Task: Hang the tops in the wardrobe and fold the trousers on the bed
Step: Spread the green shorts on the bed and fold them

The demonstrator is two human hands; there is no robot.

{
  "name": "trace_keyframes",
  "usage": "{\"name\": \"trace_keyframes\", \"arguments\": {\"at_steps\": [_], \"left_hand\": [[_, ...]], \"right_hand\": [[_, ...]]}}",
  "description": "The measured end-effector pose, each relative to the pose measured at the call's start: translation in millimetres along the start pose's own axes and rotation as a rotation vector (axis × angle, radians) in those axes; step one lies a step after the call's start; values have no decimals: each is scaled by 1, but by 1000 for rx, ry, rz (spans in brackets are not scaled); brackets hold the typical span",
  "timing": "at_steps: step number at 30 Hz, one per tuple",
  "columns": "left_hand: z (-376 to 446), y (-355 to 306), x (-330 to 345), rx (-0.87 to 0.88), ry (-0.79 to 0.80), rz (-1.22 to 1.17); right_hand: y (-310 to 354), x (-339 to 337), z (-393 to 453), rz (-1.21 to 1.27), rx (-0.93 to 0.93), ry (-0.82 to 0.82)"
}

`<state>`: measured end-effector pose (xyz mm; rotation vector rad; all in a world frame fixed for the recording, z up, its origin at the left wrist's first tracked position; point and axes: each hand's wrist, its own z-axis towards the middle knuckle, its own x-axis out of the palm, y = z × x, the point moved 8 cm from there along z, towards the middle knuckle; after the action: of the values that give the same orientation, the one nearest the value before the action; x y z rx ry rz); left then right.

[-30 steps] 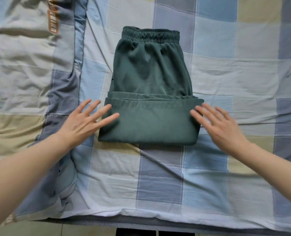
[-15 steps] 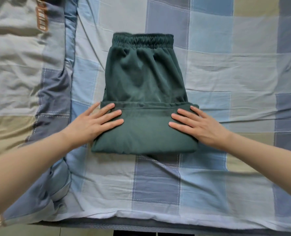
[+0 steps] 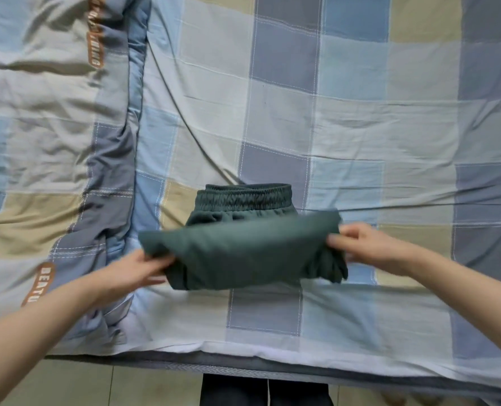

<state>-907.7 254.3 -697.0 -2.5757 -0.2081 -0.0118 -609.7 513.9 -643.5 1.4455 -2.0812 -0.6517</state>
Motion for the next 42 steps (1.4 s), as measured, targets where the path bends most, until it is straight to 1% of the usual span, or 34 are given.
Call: {"name": "trace_keyframes", "arguments": {"at_steps": [1, 2, 4, 6, 7, 9, 10, 12, 14, 16, 18, 19, 22, 25, 28, 31, 33, 35, 38, 42], "left_hand": [[4, -22, -2, 36, -63, -93], [7, -39, -5, 60, -128, -99], [18, -54, -2, 115, -200, -174], [23, -59, -1, 137, -353, -160], [21, -65, 0, 169, -435, -145], [15, -81, -1, 272, -577, -161], [12, -87, -4, 324, -637, -168], [8, -99, -12, 370, -719, -145], [12, -108, -13, 362, -762, -94], [24, -104, -12, 245, -800, 10], [35, -91, -6, 91, -788, 20], [37, -86, -1, 68, -776, -12], [29, -68, 15, 117, -761, -117], [21, -43, 30, 49, -735, -164], [6, -37, 31, 11, -806, -237], [-21, -58, 32, 67, -898, -277], [-43, -78, 39, 109, -894, -281], [-71, -101, 53, 133, -865, -290], [-105, -125, 73, 124, -812, -331], [-165, -172, 111, 144, -668, -426]], "right_hand": [[2, -19, 9, 141, 19, -158], [0, -33, 19, 245, 30, -291], [-3, -36, 39, 341, 93, -412], [-6, -28, 51, 234, 159, -483], [-3, -23, 54, 163, 141, -518], [10, -19, 54, 77, 31, -603], [14, -22, 51, 78, -22, -656], [16, -28, 44, 151, -79, -728], [4, -27, 47, 203, -29, -730], [-13, -19, 56, 237, 95, -687], [-19, -11, 60, 297, 159, -658], [-19, -9, 62, 333, 153, -650], [-11, 1, 63, 366, 95, -608], [-10, 8, 62, 370, 107, -588], [-7, 10, 55, 398, 92, -571], [-3, 10, 32, 426, 53, -561], [3, 10, 6, 458, 31, -564], [14, 11, -32, 483, 14, -567], [31, 14, -85, 550, -10, -577], [59, 19, -179, 625, -39, -624]]}}
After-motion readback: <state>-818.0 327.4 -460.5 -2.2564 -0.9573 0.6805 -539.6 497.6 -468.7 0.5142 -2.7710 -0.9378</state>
